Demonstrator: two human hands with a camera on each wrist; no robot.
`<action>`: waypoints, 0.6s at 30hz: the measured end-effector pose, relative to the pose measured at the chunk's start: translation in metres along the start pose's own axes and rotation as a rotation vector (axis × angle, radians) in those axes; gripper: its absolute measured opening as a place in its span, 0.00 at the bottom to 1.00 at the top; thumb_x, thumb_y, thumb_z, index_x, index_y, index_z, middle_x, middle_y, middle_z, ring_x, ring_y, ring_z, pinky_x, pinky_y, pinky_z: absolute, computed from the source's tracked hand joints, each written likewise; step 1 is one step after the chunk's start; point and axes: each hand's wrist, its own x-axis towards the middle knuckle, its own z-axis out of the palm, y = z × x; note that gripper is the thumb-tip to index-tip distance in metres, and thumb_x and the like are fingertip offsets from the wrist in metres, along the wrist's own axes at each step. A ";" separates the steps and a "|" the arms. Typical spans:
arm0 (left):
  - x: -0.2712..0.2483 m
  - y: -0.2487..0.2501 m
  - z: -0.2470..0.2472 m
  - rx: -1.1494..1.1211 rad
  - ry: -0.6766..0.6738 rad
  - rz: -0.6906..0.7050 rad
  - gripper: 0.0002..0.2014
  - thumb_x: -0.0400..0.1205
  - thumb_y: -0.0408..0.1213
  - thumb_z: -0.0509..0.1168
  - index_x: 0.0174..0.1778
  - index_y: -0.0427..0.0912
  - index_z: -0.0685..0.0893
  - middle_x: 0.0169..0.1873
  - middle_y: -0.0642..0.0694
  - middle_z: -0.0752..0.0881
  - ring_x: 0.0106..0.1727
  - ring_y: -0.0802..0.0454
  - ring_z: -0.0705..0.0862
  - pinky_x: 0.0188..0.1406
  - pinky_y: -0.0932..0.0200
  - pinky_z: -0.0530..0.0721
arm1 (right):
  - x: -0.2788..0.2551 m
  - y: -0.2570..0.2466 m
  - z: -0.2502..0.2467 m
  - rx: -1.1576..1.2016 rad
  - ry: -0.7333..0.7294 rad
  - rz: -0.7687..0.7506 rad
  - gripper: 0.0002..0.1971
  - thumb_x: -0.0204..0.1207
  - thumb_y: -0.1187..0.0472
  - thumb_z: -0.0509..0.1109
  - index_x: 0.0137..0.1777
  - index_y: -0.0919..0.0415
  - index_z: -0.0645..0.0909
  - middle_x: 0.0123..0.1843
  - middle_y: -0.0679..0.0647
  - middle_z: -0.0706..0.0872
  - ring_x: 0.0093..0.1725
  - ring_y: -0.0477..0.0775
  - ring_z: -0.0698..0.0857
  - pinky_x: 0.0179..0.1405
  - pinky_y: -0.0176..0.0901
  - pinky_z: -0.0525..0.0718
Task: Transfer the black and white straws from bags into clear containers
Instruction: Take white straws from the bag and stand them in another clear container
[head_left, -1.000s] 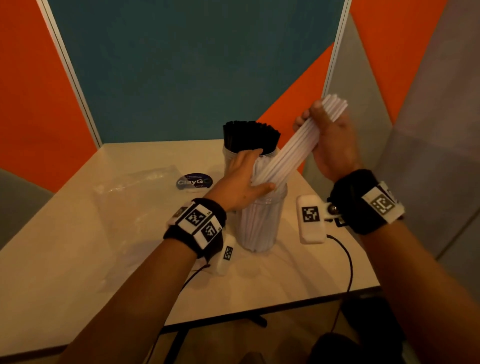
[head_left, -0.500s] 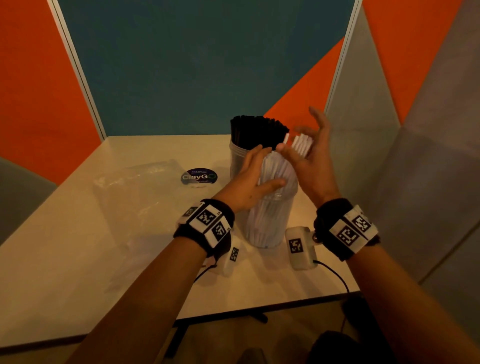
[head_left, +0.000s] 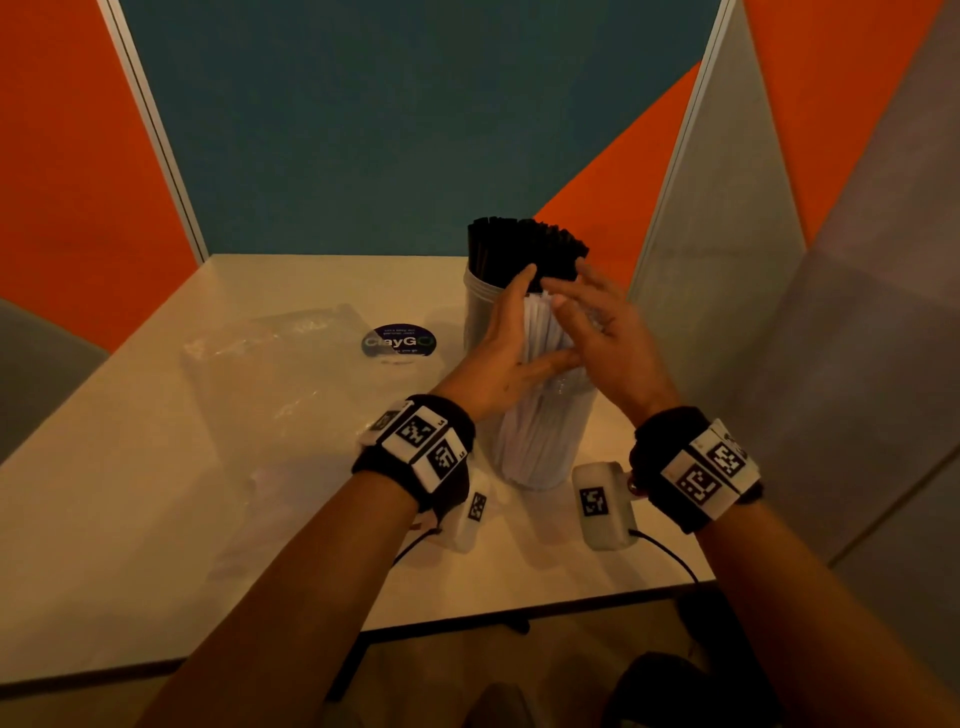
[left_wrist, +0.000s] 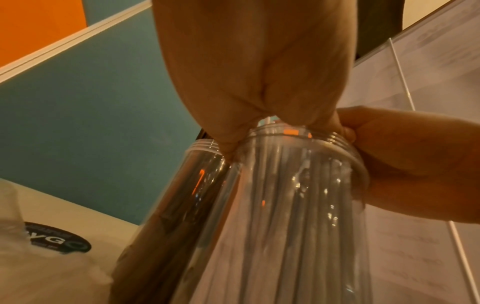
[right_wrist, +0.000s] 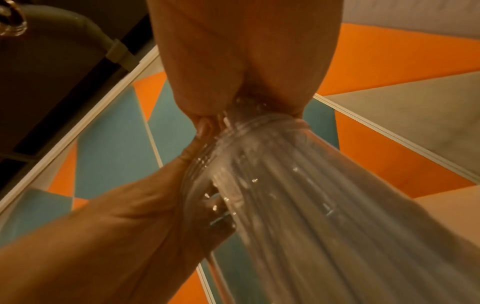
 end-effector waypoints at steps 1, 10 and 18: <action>0.000 0.000 0.000 0.002 0.005 0.000 0.47 0.80 0.41 0.68 0.82 0.48 0.37 0.83 0.48 0.46 0.82 0.56 0.50 0.81 0.51 0.56 | 0.001 0.000 0.000 0.028 -0.002 0.016 0.17 0.85 0.56 0.60 0.72 0.51 0.77 0.80 0.51 0.67 0.80 0.45 0.64 0.77 0.43 0.64; 0.001 -0.003 0.000 -0.003 -0.036 -0.035 0.46 0.81 0.42 0.66 0.82 0.49 0.36 0.84 0.47 0.46 0.83 0.50 0.50 0.81 0.46 0.58 | 0.002 -0.004 -0.002 -0.038 -0.060 0.005 0.18 0.85 0.55 0.59 0.73 0.55 0.77 0.77 0.50 0.73 0.74 0.41 0.69 0.75 0.40 0.70; -0.002 0.008 -0.009 0.077 -0.044 -0.002 0.51 0.80 0.47 0.67 0.81 0.48 0.30 0.83 0.48 0.36 0.83 0.53 0.40 0.80 0.50 0.49 | -0.012 -0.020 -0.007 -0.043 0.129 -0.084 0.22 0.84 0.51 0.62 0.77 0.49 0.70 0.77 0.46 0.70 0.78 0.41 0.67 0.78 0.52 0.69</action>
